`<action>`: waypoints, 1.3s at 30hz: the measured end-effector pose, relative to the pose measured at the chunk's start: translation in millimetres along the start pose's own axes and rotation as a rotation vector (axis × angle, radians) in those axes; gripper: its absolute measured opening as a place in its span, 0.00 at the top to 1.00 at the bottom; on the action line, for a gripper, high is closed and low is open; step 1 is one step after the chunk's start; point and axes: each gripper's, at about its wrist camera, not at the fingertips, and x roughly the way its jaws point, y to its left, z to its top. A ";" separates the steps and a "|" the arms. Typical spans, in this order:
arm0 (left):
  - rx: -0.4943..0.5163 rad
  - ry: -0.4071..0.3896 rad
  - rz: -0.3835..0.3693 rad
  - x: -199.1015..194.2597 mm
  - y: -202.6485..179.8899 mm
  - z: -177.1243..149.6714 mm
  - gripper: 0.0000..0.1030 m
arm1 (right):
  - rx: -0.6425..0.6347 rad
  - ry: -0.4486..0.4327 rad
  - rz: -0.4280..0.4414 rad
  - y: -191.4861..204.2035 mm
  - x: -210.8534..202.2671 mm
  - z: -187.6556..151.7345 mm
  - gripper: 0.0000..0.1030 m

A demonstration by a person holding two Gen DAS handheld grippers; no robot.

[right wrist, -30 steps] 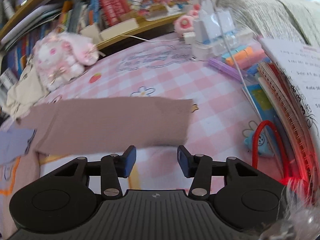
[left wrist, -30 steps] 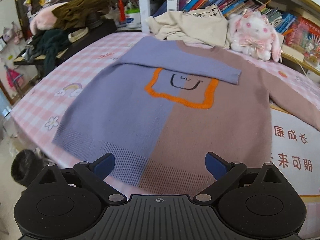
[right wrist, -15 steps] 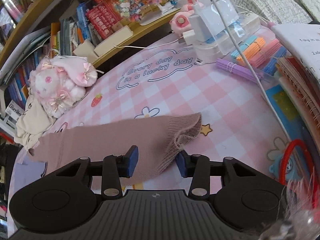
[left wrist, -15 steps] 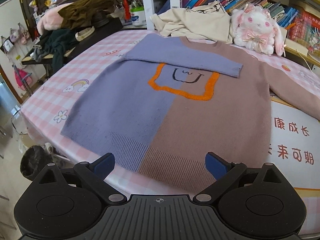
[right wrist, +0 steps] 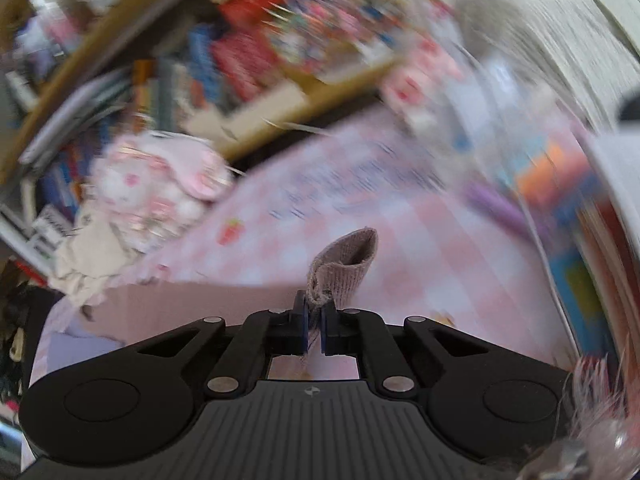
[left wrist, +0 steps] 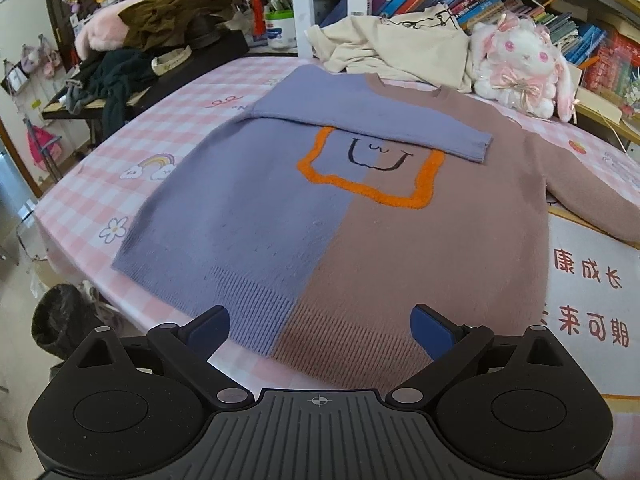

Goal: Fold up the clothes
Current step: 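Lift the mauve sleeve with the right gripper and fold it across the body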

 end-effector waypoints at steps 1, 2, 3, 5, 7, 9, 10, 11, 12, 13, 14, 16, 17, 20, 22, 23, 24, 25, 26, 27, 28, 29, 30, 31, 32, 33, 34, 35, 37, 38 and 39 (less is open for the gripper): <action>0.000 -0.003 -0.001 0.3 1.5 0.6 0.04 | -0.020 -0.010 0.016 9.6 -1.5 4.3 0.94; -0.002 -0.009 -0.004 0.2 3.5 1.3 0.04 | -0.039 -0.019 0.031 19.0 -2.3 7.7 0.94; -0.005 -0.016 -0.006 0.1 5.6 2.0 0.04 | -0.059 -0.026 0.045 29.4 -2.2 10.4 0.94; -0.006 -0.037 -0.011 0.1 10.1 3.0 0.04 | -0.096 -0.034 0.063 47.6 -0.3 13.0 0.94; 0.001 -0.064 -0.021 0.4 14.8 3.4 0.04 | -0.133 -0.034 0.069 65.8 4.7 14.7 0.94; 0.014 -0.085 -0.042 2.2 19.5 4.2 0.04 | -0.165 -0.032 0.068 84.7 10.3 15.8 0.94; 0.021 -0.094 -0.054 3.4 22.1 4.8 0.04 | -0.183 -0.030 0.070 96.1 12.6 15.8 0.94; 0.033 -0.100 -0.071 5.5 25.1 6.5 0.04 | -0.201 -0.028 0.071 107.4 14.8 15.7 0.94; 0.046 -0.106 -0.085 7.6 28.3 9.2 0.04 | -0.223 -0.033 0.078 122.3 16.1 15.8 0.94; 0.060 -0.113 -0.098 9.8 31.4 11.8 0.04 | -0.244 -0.045 0.090 138.4 16.6 16.1 0.94; 0.073 -0.119 -0.111 11.8 34.8 14.7 0.04 | -0.262 -0.056 0.102 153.6 16.9 16.7 0.94; 0.098 -0.135 -0.128 14.3 43.4 21.9 0.04 | -0.287 -0.078 0.134 189.7 19.1 17.2 0.94; 0.113 -0.149 -0.139 14.8 48.8 26.1 0.04 | -0.300 -0.087 0.152 208.0 21.2 17.3 0.94; 0.160 -0.191 -0.165 14.6 63.7 35.2 0.04 | -0.355 -0.109 0.202 266.4 34.1 11.1 0.94; 0.191 -0.203 -0.181 16.7 73.3 39.1 0.04 | -0.386 -0.113 0.228 301.2 43.7 3.9 0.94; 0.208 -0.206 -0.187 18.4 78.2 41.4 0.04 | -0.399 -0.108 0.234 315.8 49.7 -0.4 0.94; 0.224 -0.209 -0.190 20.0 83.1 43.2 0.04 | -0.409 -0.104 0.238 329.5 56.4 -4.9 0.94; 0.235 -0.214 -0.190 21.1 87.9 44.8 0.04 | -0.415 -0.099 0.239 341.8 63.0 -9.8 0.94; 0.246 -0.218 -0.190 22.1 92.6 46.4 0.04 | -0.420 -0.092 0.241 353.4 69.4 -15.0 0.94; 0.256 -0.223 -0.190 23.2 97.3 48.0 0.04 | -0.423 -0.084 0.243 364.7 76.2 -20.2 0.94; 0.267 -0.227 -0.190 24.3 102.2 49.5 0.04 | -0.426 -0.076 0.245 373.9 82.1 -24.9 0.94; 0.273 -0.229 -0.188 25.6 107.5 50.7 0.04 | -0.428 -0.069 0.246 382.4 87.2 -29.8 0.94; 0.280 -0.231 -0.186 26.8 112.8 51.9 0.04 | -0.432 -0.061 0.250 391.3 93.0 -35.7 0.94; 0.285 -0.231 -0.181 27.8 117.4 52.4 0.04 | -0.435 -0.053 0.252 398.9 98.0 -41.2 0.94; 0.289 -0.230 -0.176 28.8 122.1 52.9 0.04 | -0.438 -0.043 0.252 405.1 102.9 -46.8 0.94; 0.294 -0.230 -0.170 29.7 126.7 53.4 0.04 | -0.441 -0.033 0.251 411.0 108.0 -52.8 0.94; 0.296 -0.230 -0.163 30.5 131.0 53.6 0.04 | -0.441 -0.021 0.250 415.2 112.5 -58.2 0.94; 0.297 -0.230 -0.158 31.2 134.8 54.0 0.04 | -0.439 -0.008 0.250 418.3 116.4 -63.2 0.94; 0.294 -0.227 -0.148 32.9 143.7 55.7 0.04 | -0.437 0.019 0.250 424.8 124.6 -73.7 0.94; 0.288 -0.224 -0.145 34.2 147.1 56.4 0.04 | -0.439 0.030 0.250 427.7 127.8 -78.4 0.94; 0.283 -0.220 -0.142 35.4 150.4 57.0 0.04 | -0.442 0.040 0.250 430.3 130.4 -82.8 0.94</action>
